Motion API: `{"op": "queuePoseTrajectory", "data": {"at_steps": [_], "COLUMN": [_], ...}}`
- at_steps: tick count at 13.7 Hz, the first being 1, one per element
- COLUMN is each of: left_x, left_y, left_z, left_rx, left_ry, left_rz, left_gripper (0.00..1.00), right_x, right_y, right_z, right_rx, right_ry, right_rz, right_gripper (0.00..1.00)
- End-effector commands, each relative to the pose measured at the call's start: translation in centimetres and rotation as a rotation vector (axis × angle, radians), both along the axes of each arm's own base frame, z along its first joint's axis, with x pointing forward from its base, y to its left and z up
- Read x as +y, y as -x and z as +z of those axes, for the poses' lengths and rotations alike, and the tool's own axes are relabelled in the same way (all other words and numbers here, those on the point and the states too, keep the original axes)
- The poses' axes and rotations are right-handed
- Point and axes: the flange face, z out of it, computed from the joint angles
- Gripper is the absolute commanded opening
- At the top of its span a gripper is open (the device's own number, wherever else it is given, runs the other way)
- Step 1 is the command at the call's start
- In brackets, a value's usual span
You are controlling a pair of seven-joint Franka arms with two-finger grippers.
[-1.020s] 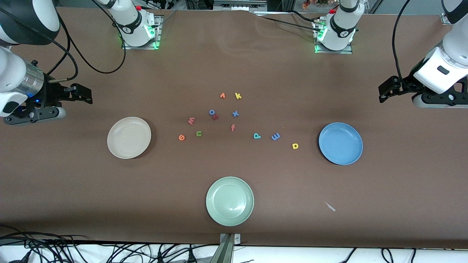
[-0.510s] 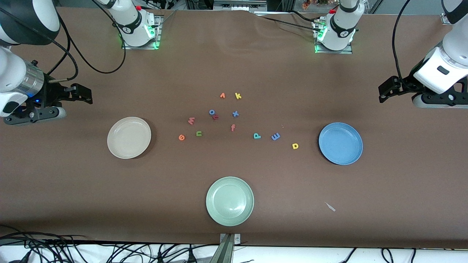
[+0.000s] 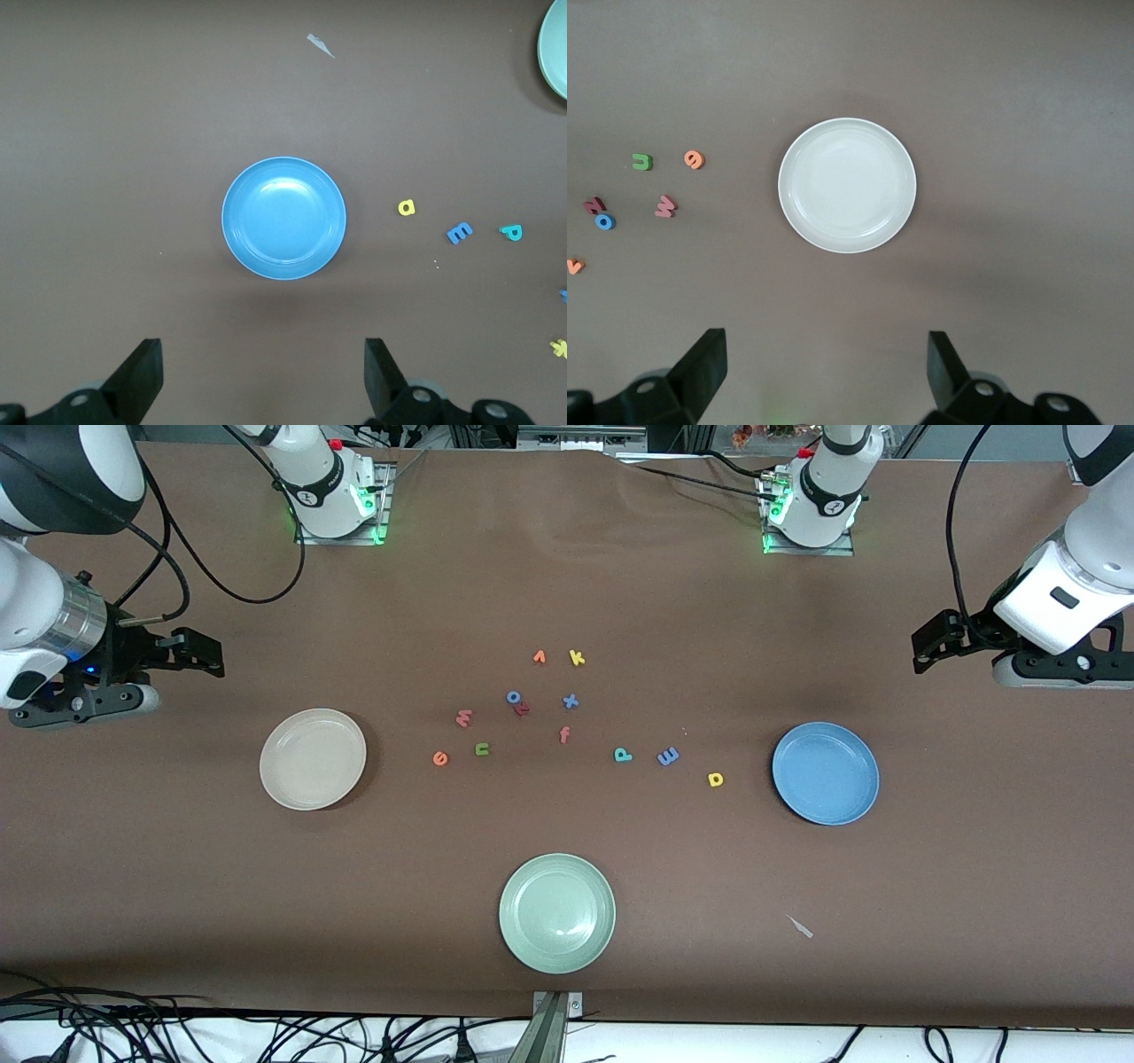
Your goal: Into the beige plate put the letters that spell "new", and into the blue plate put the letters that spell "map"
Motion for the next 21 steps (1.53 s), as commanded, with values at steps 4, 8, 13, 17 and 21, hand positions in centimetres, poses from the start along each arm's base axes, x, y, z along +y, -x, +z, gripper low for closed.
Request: {"op": "queuePoseTrajectory", "data": {"at_steps": [4, 8, 13, 17, 21], "left_x": [-3.4, -5.5, -7.6, -10.4, -14.1], "left_y": [-0.9, -0.5, -1.2, -3.1, -4.0], "left_z": [-3.0, -3.3, -5.3, -9.4, -13.9], "left_rx": [0.073, 0.082, 0.103, 0.089, 0.098], "left_ry": [0.010, 0.022, 0.032, 0.061, 0.076], "left_rz": [-0.059, -0.090, -0.123, -0.159, -0.133], "left_gripper": [1.00, 1.00, 1.00, 1.00, 1.00], "right_x": [0.3, 0.4, 0.6, 0.9, 1.1], "right_y": [0.3, 0.3, 0.3, 0.2, 0.2], "right_z": [-0.1, -0.1, -0.2, -0.2, -0.2], "right_rx": [0.000, 0.000, 0.000, -0.004, -0.005], "right_ry": [-0.017, -0.017, -0.017, -0.021, -0.024], "right_rz": [0.006, 0.006, 0.008, 0.009, 0.009], "right_gripper": [1.00, 1.00, 1.00, 1.00, 1.00]}}
